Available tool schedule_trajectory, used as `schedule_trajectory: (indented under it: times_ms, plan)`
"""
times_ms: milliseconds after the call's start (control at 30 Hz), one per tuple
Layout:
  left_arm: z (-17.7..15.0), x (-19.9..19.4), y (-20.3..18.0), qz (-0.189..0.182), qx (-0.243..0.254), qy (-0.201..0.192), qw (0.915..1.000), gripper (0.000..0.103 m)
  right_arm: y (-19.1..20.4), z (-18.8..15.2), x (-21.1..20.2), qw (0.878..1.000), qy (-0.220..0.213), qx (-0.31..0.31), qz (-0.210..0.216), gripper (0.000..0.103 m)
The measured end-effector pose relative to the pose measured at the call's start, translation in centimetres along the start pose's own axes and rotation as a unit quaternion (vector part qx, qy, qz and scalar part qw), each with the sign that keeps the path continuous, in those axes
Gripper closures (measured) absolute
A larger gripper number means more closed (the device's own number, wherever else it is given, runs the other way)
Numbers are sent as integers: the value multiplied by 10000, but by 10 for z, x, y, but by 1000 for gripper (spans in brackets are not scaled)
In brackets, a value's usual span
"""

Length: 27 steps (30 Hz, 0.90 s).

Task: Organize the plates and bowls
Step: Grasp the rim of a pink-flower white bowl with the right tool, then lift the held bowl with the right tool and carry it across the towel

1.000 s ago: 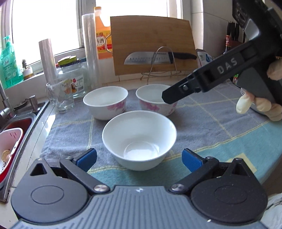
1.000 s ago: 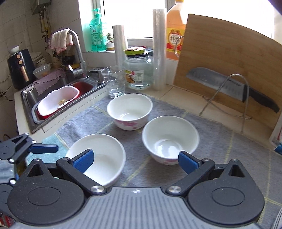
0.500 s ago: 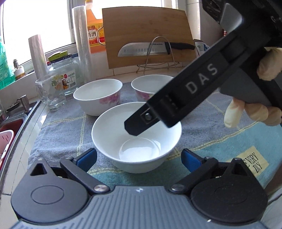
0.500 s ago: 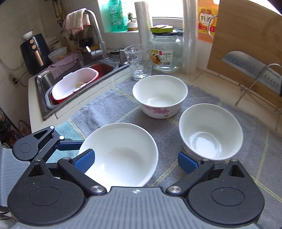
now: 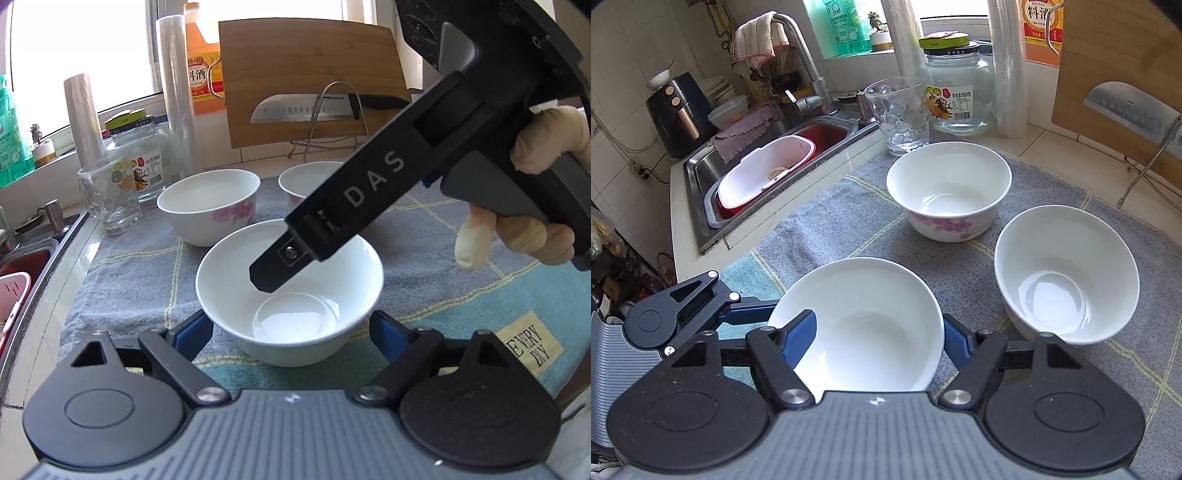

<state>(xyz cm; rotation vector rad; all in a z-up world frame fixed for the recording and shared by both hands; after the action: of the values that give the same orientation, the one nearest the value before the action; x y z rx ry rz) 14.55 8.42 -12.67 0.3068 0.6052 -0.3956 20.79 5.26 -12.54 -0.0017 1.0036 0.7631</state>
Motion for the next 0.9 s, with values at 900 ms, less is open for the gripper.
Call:
schedule_trajectory:
  times_ms: [900]
  plan:
    - [18, -14, -17, -467, 378, 41, 9982, 14, -16, -14, -39, 9979, -46, 630, 156, 30]
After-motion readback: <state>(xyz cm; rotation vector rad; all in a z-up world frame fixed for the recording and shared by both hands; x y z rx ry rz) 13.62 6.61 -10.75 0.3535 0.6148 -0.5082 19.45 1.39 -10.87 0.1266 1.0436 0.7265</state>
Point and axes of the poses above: each gripper's, at about its wrist camera, not at the fingertips, and x roughly the way its jaws point, y to its left, z to its top, the point moved 8 cm from there along x, roughly the way its jaws point, and after that the axes turned 7 degrees about x, right-handed, at the moved point
